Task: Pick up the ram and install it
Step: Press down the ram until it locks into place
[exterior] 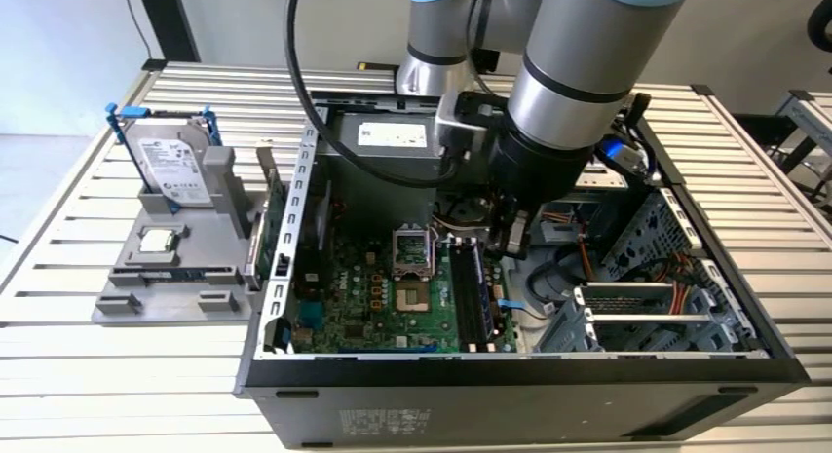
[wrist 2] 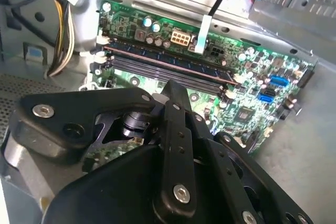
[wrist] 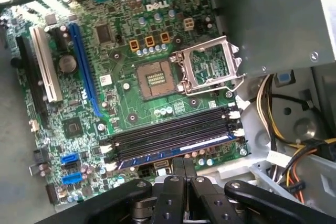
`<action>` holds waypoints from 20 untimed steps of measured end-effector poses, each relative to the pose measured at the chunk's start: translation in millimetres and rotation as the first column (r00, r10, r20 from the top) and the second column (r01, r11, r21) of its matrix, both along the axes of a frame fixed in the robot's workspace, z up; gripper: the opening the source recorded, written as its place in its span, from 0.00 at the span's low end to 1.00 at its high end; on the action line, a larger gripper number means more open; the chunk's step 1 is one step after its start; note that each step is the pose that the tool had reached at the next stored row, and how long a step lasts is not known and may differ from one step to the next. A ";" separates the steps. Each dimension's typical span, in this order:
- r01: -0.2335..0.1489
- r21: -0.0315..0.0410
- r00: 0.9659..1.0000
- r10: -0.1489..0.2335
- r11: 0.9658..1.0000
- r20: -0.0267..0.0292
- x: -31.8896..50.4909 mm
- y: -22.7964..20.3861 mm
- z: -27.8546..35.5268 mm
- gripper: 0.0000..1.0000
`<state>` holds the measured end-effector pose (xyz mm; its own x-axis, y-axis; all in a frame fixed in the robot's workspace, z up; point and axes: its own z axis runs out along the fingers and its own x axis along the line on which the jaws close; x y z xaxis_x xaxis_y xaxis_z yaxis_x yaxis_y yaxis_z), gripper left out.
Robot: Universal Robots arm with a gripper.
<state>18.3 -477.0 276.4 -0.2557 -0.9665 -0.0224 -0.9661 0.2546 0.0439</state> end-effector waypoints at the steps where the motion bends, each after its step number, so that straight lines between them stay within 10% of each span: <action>1: -0.013 0.000 1.000 0.013 1.000 0.000 0.0 0.0 0.0 0.00; 20: -0.160 0.000 0.987 0.160 0.987 0.001 1.2 0.0 0.1 0.00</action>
